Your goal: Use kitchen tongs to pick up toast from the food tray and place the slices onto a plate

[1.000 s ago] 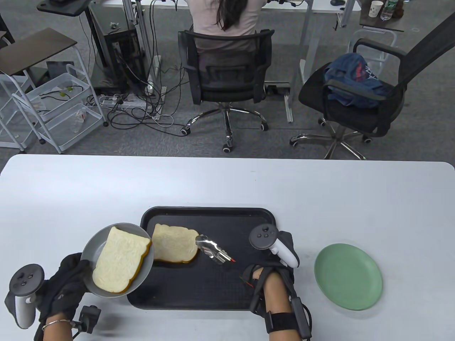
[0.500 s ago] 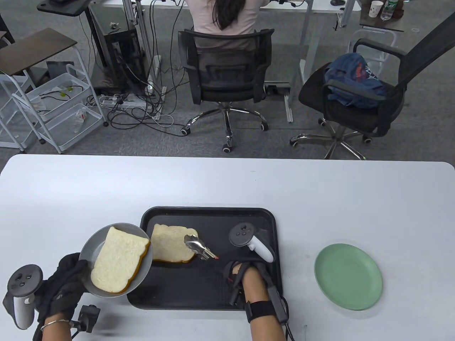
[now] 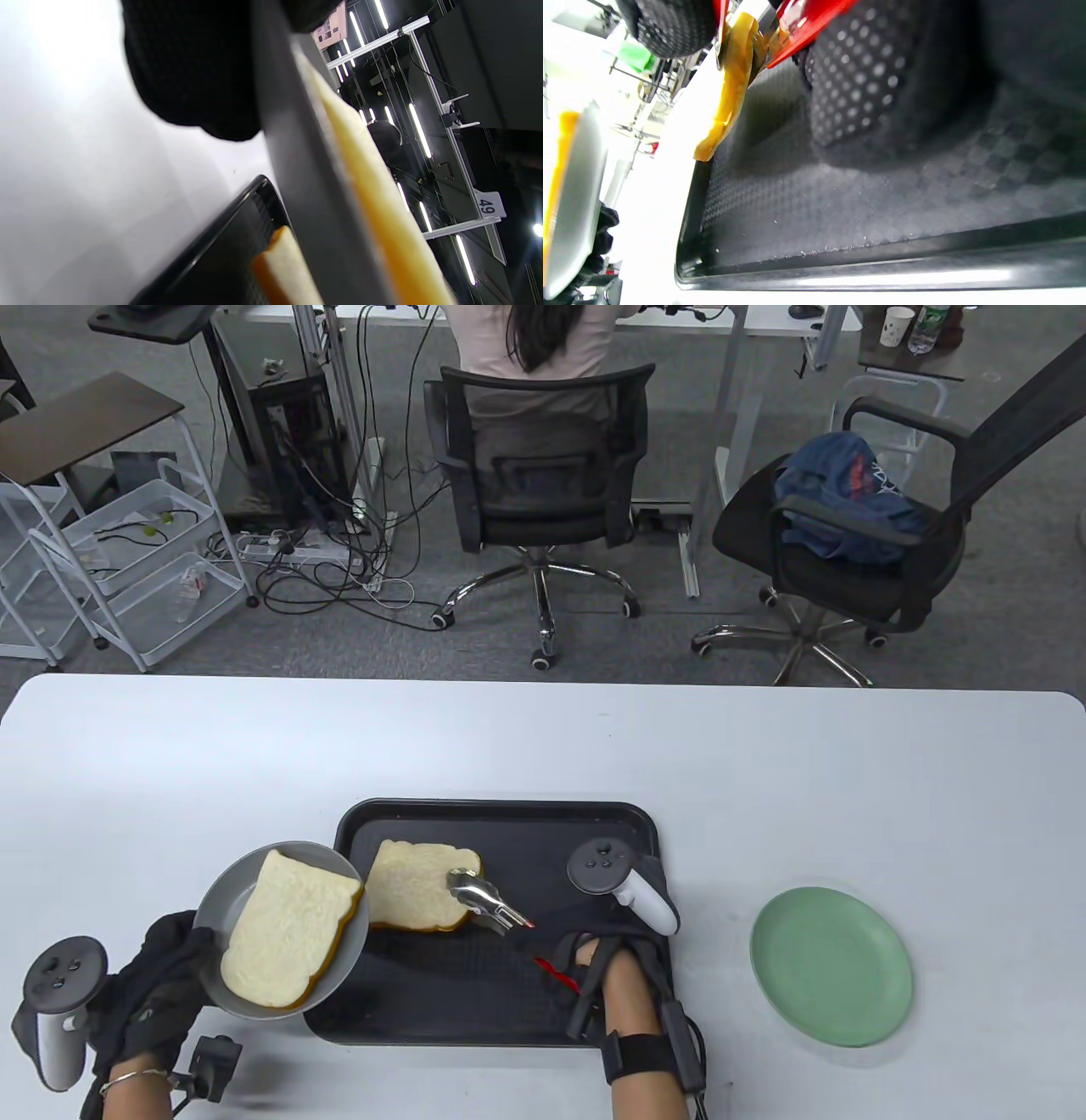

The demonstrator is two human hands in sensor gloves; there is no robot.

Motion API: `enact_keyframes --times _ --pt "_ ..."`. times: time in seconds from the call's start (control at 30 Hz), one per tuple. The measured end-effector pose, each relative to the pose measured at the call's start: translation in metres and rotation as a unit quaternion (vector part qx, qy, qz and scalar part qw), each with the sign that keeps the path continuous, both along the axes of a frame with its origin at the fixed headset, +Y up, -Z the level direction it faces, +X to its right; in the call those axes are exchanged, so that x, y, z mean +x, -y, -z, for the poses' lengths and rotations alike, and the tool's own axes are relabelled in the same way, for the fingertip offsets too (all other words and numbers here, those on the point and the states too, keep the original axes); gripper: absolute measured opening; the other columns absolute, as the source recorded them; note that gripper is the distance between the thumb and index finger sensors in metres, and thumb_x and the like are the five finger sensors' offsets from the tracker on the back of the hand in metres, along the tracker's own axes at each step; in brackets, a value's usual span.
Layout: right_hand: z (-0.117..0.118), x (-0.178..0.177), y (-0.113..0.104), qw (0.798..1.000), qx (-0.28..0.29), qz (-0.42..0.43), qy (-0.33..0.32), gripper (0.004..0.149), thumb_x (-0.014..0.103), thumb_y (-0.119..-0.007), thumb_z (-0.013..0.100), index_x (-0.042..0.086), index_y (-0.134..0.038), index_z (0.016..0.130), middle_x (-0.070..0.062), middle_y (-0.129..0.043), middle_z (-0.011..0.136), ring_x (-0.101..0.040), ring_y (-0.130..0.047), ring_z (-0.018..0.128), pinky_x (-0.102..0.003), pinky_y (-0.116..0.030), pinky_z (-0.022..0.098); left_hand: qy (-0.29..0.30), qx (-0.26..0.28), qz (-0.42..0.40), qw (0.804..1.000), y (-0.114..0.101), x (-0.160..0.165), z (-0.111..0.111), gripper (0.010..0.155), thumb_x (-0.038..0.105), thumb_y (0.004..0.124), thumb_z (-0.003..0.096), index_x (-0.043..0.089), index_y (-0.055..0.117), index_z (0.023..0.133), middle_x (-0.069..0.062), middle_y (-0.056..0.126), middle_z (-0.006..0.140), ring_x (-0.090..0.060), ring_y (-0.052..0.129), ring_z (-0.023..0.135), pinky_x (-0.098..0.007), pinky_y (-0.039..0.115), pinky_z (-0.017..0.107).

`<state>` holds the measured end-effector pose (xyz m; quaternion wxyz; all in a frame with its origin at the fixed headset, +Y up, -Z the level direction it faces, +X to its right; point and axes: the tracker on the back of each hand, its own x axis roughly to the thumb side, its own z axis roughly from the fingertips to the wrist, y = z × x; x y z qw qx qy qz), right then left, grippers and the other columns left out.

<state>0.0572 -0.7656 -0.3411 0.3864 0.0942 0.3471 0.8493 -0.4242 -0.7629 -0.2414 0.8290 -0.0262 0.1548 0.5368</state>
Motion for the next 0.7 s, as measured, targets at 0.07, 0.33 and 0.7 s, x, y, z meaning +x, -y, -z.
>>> enact_keyframes --times 0.07,0.33,0.7 --pt "-0.005 0.012 -0.014 1.0 0.012 0.01 0.015 0.07 0.052 -0.075 0.044 -0.008 -0.073 0.081 -0.031 -0.096 0.044 -0.036 -0.1 0.007 -0.044 -0.089 0.0 0.005 -0.001 -0.002 1.0 0.001 0.001 0.0 0.05 0.032 0.066 0.0605 0.01 0.057 0.105 -0.011 0.09 0.082 -0.018 0.11 0.045 -0.02 0.101 0.03" --pt "-0.029 0.035 -0.079 0.995 0.072 0.053 0.05 0.071 0.052 -0.075 0.044 -0.009 -0.072 0.081 -0.032 -0.095 0.044 -0.036 -0.1 0.007 -0.045 -0.088 0.0 0.013 -0.009 -0.002 1.0 0.004 0.005 0.002 0.05 0.032 0.065 0.0608 0.011 0.056 0.105 -0.01 0.09 0.083 -0.017 0.11 0.046 -0.02 0.101 0.031" --pt "-0.043 -0.043 -0.107 0.993 0.083 0.068 -0.043 0.072 0.052 -0.074 0.044 -0.009 -0.072 0.081 -0.032 -0.095 0.044 -0.036 -0.1 0.006 -0.044 -0.089 0.0 0.024 -0.014 -0.005 1.0 0.006 0.009 0.004 0.05 0.032 0.065 0.0612 0.011 0.054 0.105 -0.01 0.089 0.084 -0.016 0.111 0.047 -0.018 0.102 0.032"
